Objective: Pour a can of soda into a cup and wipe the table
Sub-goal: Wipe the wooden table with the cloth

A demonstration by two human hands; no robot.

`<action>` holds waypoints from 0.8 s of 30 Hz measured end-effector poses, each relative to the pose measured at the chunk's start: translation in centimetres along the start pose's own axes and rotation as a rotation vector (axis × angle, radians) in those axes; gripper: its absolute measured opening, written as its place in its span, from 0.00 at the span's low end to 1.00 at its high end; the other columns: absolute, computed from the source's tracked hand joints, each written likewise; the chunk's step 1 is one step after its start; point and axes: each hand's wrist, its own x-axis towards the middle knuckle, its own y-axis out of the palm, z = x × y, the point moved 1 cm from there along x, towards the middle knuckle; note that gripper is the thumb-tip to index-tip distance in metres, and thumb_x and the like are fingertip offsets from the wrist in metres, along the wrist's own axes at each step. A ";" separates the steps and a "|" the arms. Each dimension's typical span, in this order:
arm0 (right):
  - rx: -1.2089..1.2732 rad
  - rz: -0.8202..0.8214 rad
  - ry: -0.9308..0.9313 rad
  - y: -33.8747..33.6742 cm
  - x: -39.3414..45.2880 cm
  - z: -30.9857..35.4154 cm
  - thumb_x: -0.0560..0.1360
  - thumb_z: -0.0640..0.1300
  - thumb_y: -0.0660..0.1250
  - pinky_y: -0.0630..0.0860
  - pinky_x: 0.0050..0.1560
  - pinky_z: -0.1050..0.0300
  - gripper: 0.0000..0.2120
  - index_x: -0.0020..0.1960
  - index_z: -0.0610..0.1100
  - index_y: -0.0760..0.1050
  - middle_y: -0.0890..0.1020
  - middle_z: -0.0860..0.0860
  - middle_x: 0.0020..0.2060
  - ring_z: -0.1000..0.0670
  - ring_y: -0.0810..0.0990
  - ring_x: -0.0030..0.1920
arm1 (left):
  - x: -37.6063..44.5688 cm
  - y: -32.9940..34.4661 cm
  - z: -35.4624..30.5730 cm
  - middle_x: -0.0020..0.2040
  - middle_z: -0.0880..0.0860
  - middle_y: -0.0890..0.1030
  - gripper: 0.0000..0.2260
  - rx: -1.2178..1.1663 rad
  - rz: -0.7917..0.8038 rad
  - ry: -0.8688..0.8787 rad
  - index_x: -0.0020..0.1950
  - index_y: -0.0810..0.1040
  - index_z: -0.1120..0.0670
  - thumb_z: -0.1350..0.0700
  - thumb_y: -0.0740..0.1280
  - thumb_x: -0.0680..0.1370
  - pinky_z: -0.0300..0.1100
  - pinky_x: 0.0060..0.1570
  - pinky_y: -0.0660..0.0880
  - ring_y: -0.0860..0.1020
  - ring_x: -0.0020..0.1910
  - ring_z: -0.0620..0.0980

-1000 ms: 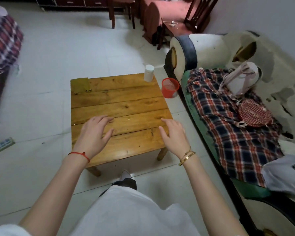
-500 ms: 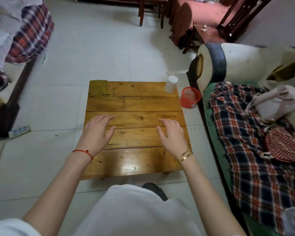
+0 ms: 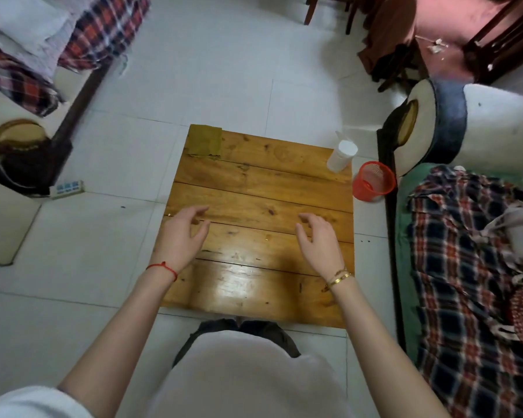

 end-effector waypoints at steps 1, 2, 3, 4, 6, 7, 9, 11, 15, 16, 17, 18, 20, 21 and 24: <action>0.003 0.006 0.005 0.2 0.8 -0.2 0.83 0.47 0.59 0.71 0.65 0.53 0.17 0.69 0.42 0.73 0.78 0.46 0.63 0.47 0.74 0.65 | 0.5 0.4 0.3 0.59 0.53 0.81 0.15 -0.050 -0.016 -0.053 0.67 0.77 0.54 0.56 0.66 0.80 0.40 0.55 0.73 0.79 0.54 0.49; 0.000 0.010 0.010 0.4 1.5 -0.3 0.82 0.46 0.59 0.73 0.64 0.52 0.17 0.68 0.42 0.73 0.79 0.46 0.61 0.47 0.75 0.62 | 1.1 0.8 0.7 0.56 0.53 0.82 0.14 -0.078 -0.028 -0.094 0.65 0.78 0.54 0.56 0.66 0.80 0.39 0.52 0.73 0.79 0.51 0.48; -0.003 0.012 0.015 0.6 2.4 -0.3 0.82 0.46 0.59 0.74 0.63 0.50 0.16 0.67 0.42 0.74 0.79 0.46 0.59 0.46 0.76 0.60 | 1.7 1.2 1.0 0.54 0.53 0.83 0.13 -0.087 -0.033 -0.121 0.65 0.79 0.55 0.56 0.66 0.80 0.38 0.50 0.73 0.79 0.48 0.47; -0.002 0.015 0.022 0.8 3.3 -0.1 0.82 0.46 0.59 0.74 0.61 0.48 0.16 0.66 0.41 0.74 0.80 0.45 0.57 0.46 0.77 0.59 | 2.3 1.5 1.3 0.53 0.53 0.83 0.13 -0.088 -0.032 -0.141 0.64 0.79 0.55 0.57 0.66 0.80 0.37 0.49 0.72 0.78 0.47 0.47; 0.028 0.022 0.037 1.3 5.2 0.4 0.82 0.46 0.60 0.76 0.57 0.47 0.15 0.64 0.41 0.76 0.81 0.45 0.53 0.45 0.78 0.55 | 3.8 1.9 2.0 0.52 0.54 0.83 0.13 -0.117 -0.022 -0.190 0.64 0.79 0.56 0.57 0.65 0.80 0.38 0.51 0.73 0.79 0.47 0.48; 0.058 0.025 0.046 1.5 6.4 0.7 0.82 0.45 0.60 0.77 0.56 0.47 0.14 0.62 0.40 0.77 0.81 0.45 0.52 0.45 0.79 0.53 | 4.8 2.0 2.4 0.51 0.55 0.83 0.13 -0.148 -0.017 -0.223 0.63 0.80 0.56 0.57 0.65 0.80 0.41 0.53 0.75 0.80 0.48 0.50; 0.122 0.027 0.067 2.2 9.0 1.7 0.82 0.45 0.61 0.77 0.54 0.51 0.13 0.60 0.39 0.78 0.82 0.45 0.50 0.45 0.81 0.51 | 7.2 2.1 3.3 0.50 0.57 0.84 0.12 -0.209 -0.016 -0.290 0.63 0.80 0.55 0.57 0.65 0.80 0.47 0.58 0.78 0.82 0.49 0.53; 0.169 0.033 0.094 3.2 12.1 2.8 0.82 0.45 0.61 0.74 0.53 0.55 0.13 0.60 0.39 0.79 0.83 0.45 0.50 0.46 0.81 0.51 | 10.0 2.0 4.4 0.49 0.57 0.84 0.11 -0.248 -0.028 -0.334 0.61 0.80 0.55 0.57 0.66 0.80 0.49 0.59 0.78 0.83 0.49 0.54; 0.268 0.071 0.191 6.3 19.6 5.3 0.81 0.46 0.62 0.74 0.55 0.57 0.13 0.58 0.40 0.80 0.84 0.46 0.51 0.46 0.81 0.53 | 17.4 1.5 7.0 0.49 0.56 0.84 0.10 -0.348 -0.070 -0.432 0.59 0.80 0.54 0.58 0.66 0.79 0.52 0.59 0.78 0.83 0.50 0.55; 0.303 0.086 0.220 7.4 21.7 5.9 0.81 0.46 0.62 0.76 0.58 0.53 0.13 0.58 0.40 0.80 0.84 0.45 0.51 0.45 0.82 0.53 | 19.4 1.4 7.8 0.48 0.56 0.84 0.09 -0.364 -0.083 -0.458 0.58 0.80 0.54 0.58 0.66 0.79 0.53 0.60 0.78 0.83 0.52 0.55; 0.336 0.101 0.250 8.6 23.7 6.6 0.80 0.46 0.62 0.77 0.59 0.48 0.13 0.58 0.40 0.80 0.84 0.44 0.51 0.43 0.82 0.53 | 21.5 1.4 8.6 0.47 0.55 0.84 0.09 -0.373 -0.098 -0.488 0.57 0.81 0.53 0.58 0.66 0.78 0.52 0.61 0.77 0.82 0.53 0.56; 0.364 0.115 0.277 9.9 25.6 7.2 0.80 0.46 0.62 0.77 0.60 0.45 0.13 0.57 0.40 0.80 0.84 0.43 0.51 0.43 0.82 0.53 | 23.5 1.5 9.6 0.45 0.52 0.84 0.08 -0.376 -0.113 -0.523 0.54 0.81 0.52 0.57 0.66 0.78 0.51 0.60 0.77 0.82 0.53 0.55; 0.396 0.135 0.325 12.6 29.4 8.0 0.80 0.47 0.62 0.77 0.61 0.44 0.14 0.58 0.40 0.79 0.84 0.44 0.53 0.43 0.82 0.55 | 27.2 2.0 11.6 0.38 0.49 0.83 0.08 -0.371 -0.130 -0.585 0.54 0.81 0.53 0.57 0.65 0.77 0.49 0.59 0.78 0.83 0.48 0.52; 0.397 0.142 0.341 13.9 31.1 8.2 0.80 0.47 0.62 0.77 0.61 0.46 0.14 0.59 0.40 0.79 0.84 0.44 0.54 0.43 0.81 0.56 | 28.9 2.3 12.7 0.37 0.49 0.83 0.09 -0.367 -0.133 -0.604 0.55 0.81 0.54 0.57 0.65 0.77 0.49 0.59 0.79 0.83 0.47 0.52; 0.393 0.155 0.390 18.0 36.1 8.2 0.80 0.47 0.62 0.78 0.60 0.48 0.14 0.58 0.40 0.79 0.84 0.44 0.54 0.44 0.81 0.56 | 33.7 3.5 16.1 0.42 0.55 0.84 0.09 -0.320 -0.121 -0.621 0.55 0.81 0.54 0.56 0.66 0.77 0.51 0.59 0.78 0.83 0.51 0.56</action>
